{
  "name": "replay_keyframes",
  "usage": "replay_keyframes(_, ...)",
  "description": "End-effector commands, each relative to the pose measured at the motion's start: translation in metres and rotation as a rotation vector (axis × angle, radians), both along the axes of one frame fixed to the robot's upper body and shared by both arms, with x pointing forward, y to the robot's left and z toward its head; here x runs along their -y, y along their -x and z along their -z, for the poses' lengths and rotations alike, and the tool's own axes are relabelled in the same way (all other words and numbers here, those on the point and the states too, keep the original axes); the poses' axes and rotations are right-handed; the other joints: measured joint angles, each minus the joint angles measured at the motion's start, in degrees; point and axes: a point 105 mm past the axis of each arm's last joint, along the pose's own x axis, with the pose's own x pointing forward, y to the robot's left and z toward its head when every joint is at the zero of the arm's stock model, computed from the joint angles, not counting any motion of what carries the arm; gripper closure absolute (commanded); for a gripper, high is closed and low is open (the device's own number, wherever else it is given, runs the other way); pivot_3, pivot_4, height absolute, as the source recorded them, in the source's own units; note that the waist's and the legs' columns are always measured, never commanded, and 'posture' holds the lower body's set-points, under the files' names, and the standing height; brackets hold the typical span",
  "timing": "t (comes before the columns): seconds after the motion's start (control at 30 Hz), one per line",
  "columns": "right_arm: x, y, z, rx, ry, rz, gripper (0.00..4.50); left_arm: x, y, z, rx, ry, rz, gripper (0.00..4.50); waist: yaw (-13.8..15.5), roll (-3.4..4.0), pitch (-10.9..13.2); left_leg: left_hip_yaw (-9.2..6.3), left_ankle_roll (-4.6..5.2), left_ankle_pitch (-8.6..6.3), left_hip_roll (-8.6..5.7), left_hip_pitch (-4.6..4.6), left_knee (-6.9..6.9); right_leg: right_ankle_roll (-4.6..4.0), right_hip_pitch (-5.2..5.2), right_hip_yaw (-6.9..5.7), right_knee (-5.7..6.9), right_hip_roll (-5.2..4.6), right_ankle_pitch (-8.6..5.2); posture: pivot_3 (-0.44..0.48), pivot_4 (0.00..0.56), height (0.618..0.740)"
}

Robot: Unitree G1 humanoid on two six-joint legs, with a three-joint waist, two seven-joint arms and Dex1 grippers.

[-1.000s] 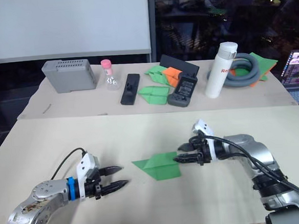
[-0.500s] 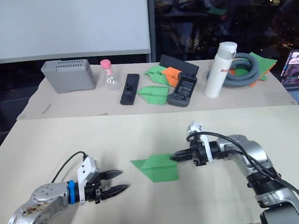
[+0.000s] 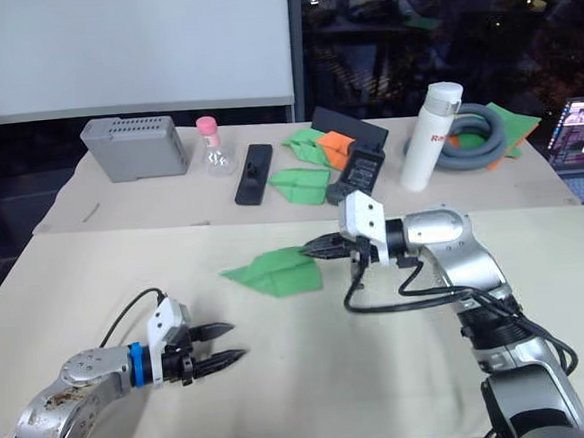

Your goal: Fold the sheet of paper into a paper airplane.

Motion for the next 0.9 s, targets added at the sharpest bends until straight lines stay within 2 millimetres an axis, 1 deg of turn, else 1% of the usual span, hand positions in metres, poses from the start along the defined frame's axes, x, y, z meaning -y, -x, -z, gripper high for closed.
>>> replay_keyframes(0.03,0.006,0.012,0.017,0.178,0.041,-0.042,4.49,-0.002,0.001,-0.001,0.004,-0.009,0.007,1.32,0.1,0.00,0.0,0.00,0.00,0.00,0.00,0.01,0.00,0.00,0.00,-0.03,0.02,0.00,0.00,0.000,0.150,0.740)
replay_keyframes(0.1,0.007,0.022,0.034,0.223,0.041,-0.053,4.49,0.000,0.003,0.001,-0.004,-0.011,0.014,1.32,0.1,0.00,0.0,-0.02,-0.01,0.01,0.02,0.02,-0.01,0.00,0.00,-0.09,0.08,0.03,0.00,0.000,0.150,0.740)
replay_keyframes(0.2,0.011,0.036,0.063,0.258,0.088,-0.064,4.49,0.003,0.004,0.001,-0.008,-0.004,0.019,1.32,-0.1,0.00,0.0,0.01,-0.06,0.03,0.02,0.03,-0.01,0.00,0.00,-0.06,0.13,0.03,0.00,0.000,0.150,0.740)
replay_keyframes(0.23,0.015,0.042,0.076,0.273,0.118,-0.068,4.49,0.004,0.003,0.000,-0.008,-0.004,0.022,1.32,-0.1,0.00,0.0,0.02,-0.07,0.05,0.02,0.04,0.00,0.00,0.00,-0.04,0.13,0.03,0.00,0.000,0.150,0.740)
replay_keyframes(0.3,0.019,0.050,0.090,0.308,0.145,-0.075,4.49,0.005,0.003,0.000,-0.005,-0.008,0.029,1.32,-0.2,0.00,0.0,0.05,-0.07,0.09,0.02,0.10,0.01,0.00,0.05,0.00,0.15,0.04,0.00,0.000,0.150,0.740)
replay_keyframes(0.33,0.021,0.052,0.093,0.326,0.147,-0.076,4.49,0.005,0.003,0.000,-0.004,-0.011,0.032,1.32,-0.3,0.00,0.0,0.05,-0.07,0.11,0.02,0.14,0.01,0.00,0.09,0.02,0.15,0.05,-0.01,0.000,0.150,0.740)
replay_keyframes(0.5,0.027,0.053,0.094,0.409,0.143,-0.053,4.49,0.007,0.002,-0.002,0.001,-0.014,0.046,1.32,-0.6,-0.02,0.0,0.12,-0.16,0.19,0.06,0.31,0.01,-0.01,0.06,0.34,0.48,0.21,-0.02,0.000,0.150,0.740)
replay_keyframes(0.6,0.032,0.058,0.093,0.405,0.125,-0.058,3.65,0.009,0.002,-0.001,0.001,-0.015,0.057,1.32,-0.5,-0.02,0.0,0.15,-0.19,0.20,0.17,0.37,0.00,-0.03,0.09,0.47,0.50,0.35,-0.03,0.000,0.150,0.740)
replay_keyframes(0.73,0.043,0.055,0.075,0.444,0.116,-0.041,2.23,0.010,0.001,-0.002,0.004,-0.013,0.068,1.32,-0.6,-0.03,0.0,0.18,-0.19,0.20,0.23,0.38,0.00,-0.04,0.08,0.57,0.50,0.39,-0.04,0.000,0.150,0.740)
replay_keyframes(0.77,0.045,0.055,0.073,0.432,0.126,-0.038,1.90,0.010,0.001,-0.002,0.007,-0.014,0.070,1.32,-0.6,-0.03,0.0,0.18,-0.19,0.20,0.24,0.38,0.00,-0.04,0.08,0.58,0.50,0.39,-0.04,0.000,0.150,0.740)
replay_keyframes(0.8,0.045,0.054,0.066,0.434,0.120,-0.036,1.51,0.010,0.000,-0.003,0.018,-0.018,0.072,1.32,-0.6,-0.03,0.0,0.19,-0.18,0.20,0.25,0.39,0.00,-0.04,0.09,0.59,0.50,0.39,-0.04,0.000,0.150,0.740)
replay_keyframes(0.83,0.042,0.052,0.057,0.449,0.105,-0.031,1.25,0.010,-0.002,-0.003,0.038,-0.025,0.068,1.32,-0.6,-0.03,0.0,0.19,-0.18,0.19,0.26,0.39,-0.01,-0.04,0.08,0.59,0.50,0.40,-0.04,0.000,0.150,0.740)
replay_keyframes(0.9,0.036,0.049,0.039,0.458,0.063,-0.019,1.25,0.009,-0.007,-0.005,0.057,-0.021,0.053,1.32,-0.6,-0.03,0.0,0.19,-0.17,0.19,0.30,0.39,-0.01,-0.05,0.07,0.62,0.51,0.40,-0.04,0.000,0.150,0.740)
